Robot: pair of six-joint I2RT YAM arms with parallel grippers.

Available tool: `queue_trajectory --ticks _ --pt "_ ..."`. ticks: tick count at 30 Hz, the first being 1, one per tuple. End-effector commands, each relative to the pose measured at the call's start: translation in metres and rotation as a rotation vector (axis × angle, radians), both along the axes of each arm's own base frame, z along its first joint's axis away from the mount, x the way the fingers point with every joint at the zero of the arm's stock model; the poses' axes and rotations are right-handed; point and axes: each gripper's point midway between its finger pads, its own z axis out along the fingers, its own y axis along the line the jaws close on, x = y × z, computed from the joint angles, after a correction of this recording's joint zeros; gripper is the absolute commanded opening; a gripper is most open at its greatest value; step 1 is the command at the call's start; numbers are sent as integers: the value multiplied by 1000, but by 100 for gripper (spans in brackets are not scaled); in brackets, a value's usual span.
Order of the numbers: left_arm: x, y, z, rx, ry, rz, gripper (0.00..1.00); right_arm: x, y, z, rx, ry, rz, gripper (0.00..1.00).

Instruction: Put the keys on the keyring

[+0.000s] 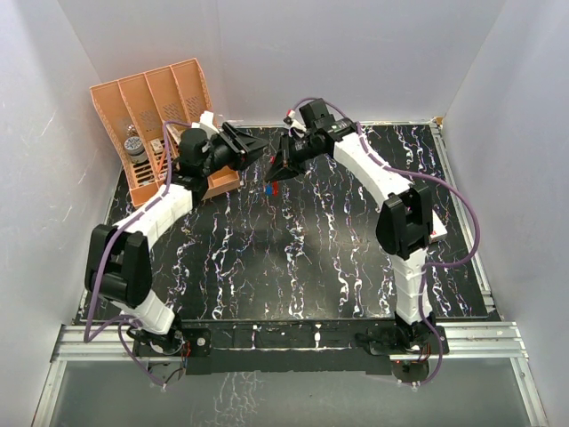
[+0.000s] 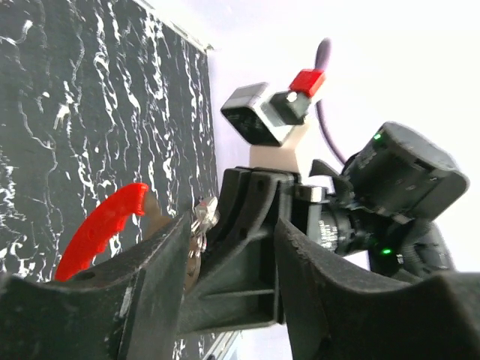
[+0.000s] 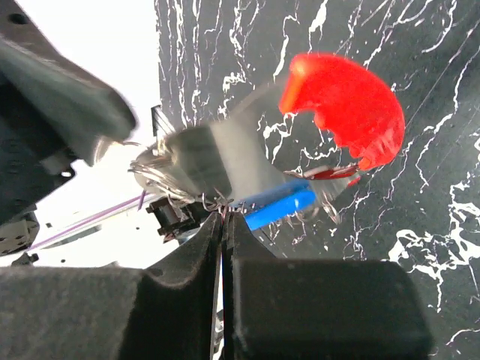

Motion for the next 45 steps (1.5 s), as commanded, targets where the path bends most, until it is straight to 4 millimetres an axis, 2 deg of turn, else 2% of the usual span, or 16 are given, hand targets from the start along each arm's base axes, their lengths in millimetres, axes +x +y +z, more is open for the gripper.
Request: queue_trajectory --ticks 1,5,9,12,18,25,31,35,40,43,45 --pt "-12 41 45 61 -71 142 50 6 4 59 170 -100 -27 0" --pt "-34 61 67 131 -131 185 56 9 -4 62 199 -125 -54 0" --pt "-58 58 79 109 -167 129 57 16 -13 67 267 -121 -108 0" --pt "-68 55 74 89 -175 98 57 22 -18 76 330 -119 -145 0" --pt "-79 49 49 82 -144 44 57 36 -21 82 386 -125 -176 0" --pt "-93 32 43 42 -153 -42 56 48 -22 84 441 -114 -211 0" --pt "-95 8 24 152 -184 -94 56 52 -19 87 460 -108 -214 0" --pt "-87 -1 6 243 -179 -84 56 52 -19 92 466 -113 -214 0" --pt "-72 12 -5 383 -238 33 52 47 -21 95 468 -122 -207 0" --pt "-64 23 -3 433 -310 109 48 45 -22 97 468 -128 -202 0" --pt "-61 28 1 457 -368 142 43 43 -22 97 468 -130 -200 0"
